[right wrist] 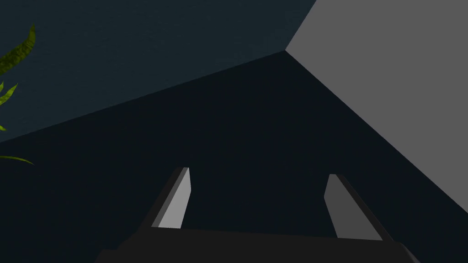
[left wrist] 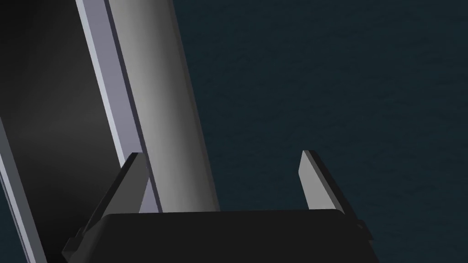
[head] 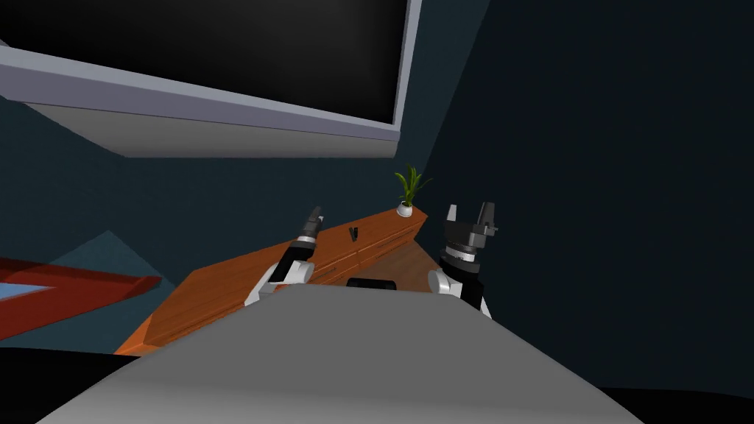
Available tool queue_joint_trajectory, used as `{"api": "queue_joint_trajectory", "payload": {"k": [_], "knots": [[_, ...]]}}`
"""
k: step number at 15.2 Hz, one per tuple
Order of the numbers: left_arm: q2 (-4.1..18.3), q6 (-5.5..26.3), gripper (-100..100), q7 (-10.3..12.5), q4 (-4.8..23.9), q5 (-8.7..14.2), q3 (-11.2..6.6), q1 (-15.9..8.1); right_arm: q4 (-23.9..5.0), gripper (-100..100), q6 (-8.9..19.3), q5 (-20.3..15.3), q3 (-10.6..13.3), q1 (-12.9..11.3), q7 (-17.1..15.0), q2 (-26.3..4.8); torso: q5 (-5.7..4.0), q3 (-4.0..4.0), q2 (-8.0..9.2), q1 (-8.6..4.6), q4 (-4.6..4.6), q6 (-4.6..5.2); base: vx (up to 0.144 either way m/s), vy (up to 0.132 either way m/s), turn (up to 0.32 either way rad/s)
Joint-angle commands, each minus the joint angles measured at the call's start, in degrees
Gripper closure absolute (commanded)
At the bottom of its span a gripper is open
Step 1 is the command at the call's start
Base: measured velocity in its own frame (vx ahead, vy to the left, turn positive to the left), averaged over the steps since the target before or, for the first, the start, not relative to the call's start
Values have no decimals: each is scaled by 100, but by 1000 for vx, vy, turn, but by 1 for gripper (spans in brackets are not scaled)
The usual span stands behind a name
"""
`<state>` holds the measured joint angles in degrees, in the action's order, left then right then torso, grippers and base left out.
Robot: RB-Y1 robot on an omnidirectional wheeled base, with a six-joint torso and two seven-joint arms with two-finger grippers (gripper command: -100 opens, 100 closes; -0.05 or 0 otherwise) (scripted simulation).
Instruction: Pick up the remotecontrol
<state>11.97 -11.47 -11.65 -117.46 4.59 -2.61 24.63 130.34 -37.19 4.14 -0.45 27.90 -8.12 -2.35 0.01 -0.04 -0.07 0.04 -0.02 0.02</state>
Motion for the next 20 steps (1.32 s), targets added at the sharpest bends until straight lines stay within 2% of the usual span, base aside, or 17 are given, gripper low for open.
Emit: {"api": "queue_joint_trajectory", "payload": {"k": [1,3,4,5,6,8,9,10,11,13,14,16,17,19,20], "knots": [[144,286,-100,-230,286,196,-36,-111,0,0,0,0,0,0,0,0,0,0,0,0,0,0,15,2,-263],[144,311,-100,-230,392,196,-36,-111,0,0,0,0,0,0,0,0,0,0,-1,0,0,0,11,6,-123],[250,511,-100,-403,613,346,-59,-185,0,0,0,0,0,1,0,0,0,0,0,0,0,-3,11,1,-202],[250,536,-100,-403,655,346,-59,-185,0,0,0,0,0,0,0,0,0,0,0,-1,0,2,12,4,-232],[357,699,-100,-584,835,503,-84,-262,0,0,0,0,0,0,0,0,0,0,0,-1,0,1,14,4,-304],[357,771,-100,-584,931,503,-84,-262,0,0,0,0,0,0,0,0,0,-1,-1,0,0,1,11,9,-169],[464,993,-100,-771,1150,666,-109,-342,0,0,0,0,0,1,0,0,0,0,0,0,0,-3,12,3,-193],[464,1015,-100,-771,1216,666,-109,-342,0,0,0,0,0,0,0,0,0,-1,-1,-1,0,2,14,3,-258],[571,1175,-100,-965,1422,834,-134,-425,0,0,0,0,0,0,0,0,0,-1,-1,-1,0,1,15,6,-340],[571,1268,-100,-965,1511,834,-134,-425,0,0,0,0,0,0,0,0,0,-1,-1,0,0,0,14,11,-171],[679,1495,-100,-1163,1656,1006,-161,-510,0,0,0,0,-1,1,0,0,0,0,-1,1,0,-4,14,6,-224],[679,1526,-100,-1163,1814,1006,-161,-510,0,0,0,0,0,0,0,0,0,-1,-2,0,0,0,13,9,-173],[786,1748,-100,-1366,1973,1182,-188,-597,0,0,0,0,-1,1,0,0,0,-1,-1,0,0,-3,13,5,-237],[786,1791,-100,-1366,2122,1182,-188,-597,0,0,0,0,0,0,0,0,0,-1,-2,-1,-1,1,13,10,-188],[893,1994,-100,-1572,2345,1361,-215,-685,0,0,0,0,-1,1,0,0,0,-1,-2,0,0,-2,13,7,-233]]}}
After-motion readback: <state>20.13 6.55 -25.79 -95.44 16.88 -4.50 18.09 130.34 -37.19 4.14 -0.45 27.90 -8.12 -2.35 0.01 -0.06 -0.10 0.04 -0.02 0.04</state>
